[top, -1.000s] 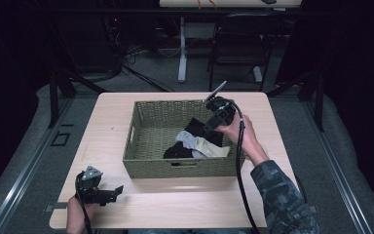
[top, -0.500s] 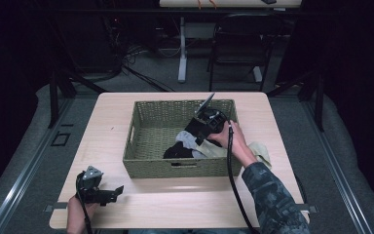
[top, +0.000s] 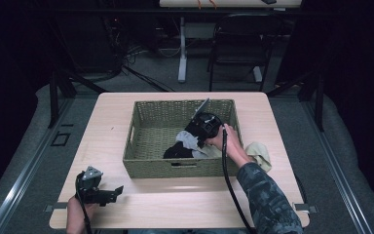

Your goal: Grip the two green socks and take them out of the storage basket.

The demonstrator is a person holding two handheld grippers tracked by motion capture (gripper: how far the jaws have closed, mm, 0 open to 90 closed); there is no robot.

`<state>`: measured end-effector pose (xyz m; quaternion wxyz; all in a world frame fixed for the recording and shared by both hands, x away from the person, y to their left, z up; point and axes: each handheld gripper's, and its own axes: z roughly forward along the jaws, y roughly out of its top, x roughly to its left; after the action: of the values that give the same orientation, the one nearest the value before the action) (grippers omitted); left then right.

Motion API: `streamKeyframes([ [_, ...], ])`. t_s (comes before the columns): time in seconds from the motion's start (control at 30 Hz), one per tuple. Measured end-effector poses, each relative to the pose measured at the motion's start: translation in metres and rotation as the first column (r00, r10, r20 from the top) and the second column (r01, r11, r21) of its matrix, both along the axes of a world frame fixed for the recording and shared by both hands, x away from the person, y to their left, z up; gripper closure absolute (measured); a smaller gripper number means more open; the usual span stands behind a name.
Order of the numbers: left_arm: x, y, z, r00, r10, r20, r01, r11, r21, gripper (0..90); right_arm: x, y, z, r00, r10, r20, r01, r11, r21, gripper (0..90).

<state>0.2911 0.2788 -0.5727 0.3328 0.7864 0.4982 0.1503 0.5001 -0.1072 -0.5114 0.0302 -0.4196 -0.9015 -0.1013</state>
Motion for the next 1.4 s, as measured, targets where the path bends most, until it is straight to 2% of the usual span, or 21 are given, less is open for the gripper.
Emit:
streamKeyframes([
  [0.03, 0.0, 0.0, 0.0, 1.0, -0.001, -0.001, 0.001, 1.0, 0.001, 0.1, 0.0, -0.001, 0.002, 1.0, 0.009, 0.001, -0.009, 1.0, -0.02, 81.1],
  [0.13, 0.0, 0.0, 0.0, 1.0, 0.001, -0.001, -0.001, 1.0, 0.001, 0.1, -0.001, -0.002, 0.004, 0.9999, 0.007, 0.013, -0.006, 1.0, -0.019, 86.4],
  [0.17, 0.0, 0.0, 0.0, 1.0, 0.001, 0.0, -0.001, 1.0, 0.0, 0.1, -0.003, -0.004, 0.008, 0.9991, 0.002, 0.043, -0.002, 1.0, -0.008, 89.1],
  [0.2, 0.0, 0.0, 0.0, 1.0, 0.001, 0.002, -0.001, 1.0, 0.0, 0.1, -0.003, -0.004, 0.008, 0.9991, 0.002, 0.043, -0.002, 1.0, -0.008, 89.1],
  [0.23, 0.0, -0.001, 0.0, 1.0, -0.004, 0.0, 0.004, 1.0, 0.0, 0.1, -0.005, -0.007, 0.015, 0.999, 0.011, 0.044, -0.01, 1.0, -0.017, 89.5],
  [0.37, 0.0, -0.001, 0.0, 1.0, -0.005, 0.001, 0.005, 1.0, 0.001, 0.1, -0.008, -0.012, 0.025, 0.9965, 0.02, 0.081, -0.02, 1.0, -0.007, 89.8],
  [0.43, 0.0, 0.0, 0.0, 1.0, -0.002, 0.001, 0.002, 1.0, 0.0, 0.1, -0.01, -0.016, 0.035, 0.9961, 0.016, 0.086, -0.017, 1.0, 0.005, 89.8],
  [0.47, 0.0, 0.0, 0.0, 1.0, -0.002, 0.001, 0.002, 1.0, 0.0, 0.1, -0.01, -0.016, 0.035, 0.9961, 0.016, 0.086, -0.017, 1.0, 0.005, 89.8],
  [0.57, 0.0, -0.001, 0.0, 1.0, -0.004, 0.001, 0.004, 1.0, -0.001, 0.1, -0.011, -0.021, 0.052, 0.9933, 0.008, 0.115, -0.011, 1.0, 0.019, 89.8],
  [0.6, 0.0, -0.001, 0.0, 1.0, -0.006, 0.002, 0.006, 1.0, 0.0, 0.1, -0.012, -0.023, 0.063, 0.9912, 0.014, 0.132, -0.017, 1.0, 0.022, 89.8],
  [0.67, 0.0, -0.001, 0.0, 1.0, -0.005, 0.002, 0.005, 1.0, 0.0, 0.1, -0.013, -0.024, 0.066, 0.9904, 0.014, 0.138, -0.018, 0.999, 0.027, 89.8],
  [0.8, 0.0, -0.001, 0.0, 1.0, -0.005, 0.002, 0.005, 1.0, 0.0, 0.1, -0.016, -0.026, 0.088, 0.9878, 0.008, 0.155, -0.015, 0.999, 0.044, 89.8],
  [0.83, 0.0, -0.001, 0.001, 1.0, -0.006, 0.002, 0.006, 1.0, -0.001, 0.1, -0.016, -0.028, 0.097, 0.9847, 0.023, 0.173, -0.031, 0.999, 0.044, 89.8],
  [0.9, 0.0, -0.001, 0.001, 1.0, -0.006, 0.002, 0.006, 1.0, -0.001, 0.1, -0.017, -0.029, 0.1, 0.984, 0.017, 0.177, -0.027, 0.998, 0.051, 89.8],
  [1.07, 0.0, -0.002, 0.001, 1.0, -0.008, 0.003, 0.008, 1.0, 0.0, 0.1, -0.018, -0.032, 0.121, 0.98, 0.021, 0.198, -0.031, 0.998, 0.049, 89.9],
  [1.17, 0.0, -0.001, 0.001, 1.0, -0.008, 0.002, 0.008, 1.0, 0.0, 0.1, -0.02, -0.033, 0.138, 0.9743, 0.018, 0.224, -0.033, 0.997, 0.062, 89.8],
  [1.2, 0.0, -0.001, 0.001, 1.0, -0.008, 0.002, 0.008, 1.0, 0.0, 0.1, -0.02, -0.033, 0.138, 0.9743, 0.018, 0.224, -0.033, 0.997, 0.062, 89.8],
  [1.23, 0.0, -0.002, 0.001, 1.0, -0.007, 0.003, 0.007, 1.0, 0.001, 0.1, -0.02, -0.034, 0.146, 0.9716, 0.02, 0.236, -0.036, 0.997, 0.066, 89.8],
  [1.3, 0.0, -0.002, 0.001, 1.0, -0.007, 0.002, 0.007, 1.0, 0.0, 0.1, -0.02, -0.034, 0.149, 0.97, 0.02, 0.242, -0.037, 0.997, 0.065, 89.9],
  [1.33, 0.0, -0.002, 0.001, 1.0, -0.006, 0.003, 0.006, 1.0, 0.0, 0.2, -0.02, -0.034, 0.159, 0.9669, 0.019, 0.254, -0.038, 0.997, 0.069, 89.9],
  [1.4, 0.0, -0.002, 0.001, 1.0, -0.006, 0.002, 0.006, 1.0, 0.0, 0.1, -0.021, -0.034, 0.162, 0.9658, 0.016, 0.259, -0.035, 0.997, 0.07, 89.9],
])
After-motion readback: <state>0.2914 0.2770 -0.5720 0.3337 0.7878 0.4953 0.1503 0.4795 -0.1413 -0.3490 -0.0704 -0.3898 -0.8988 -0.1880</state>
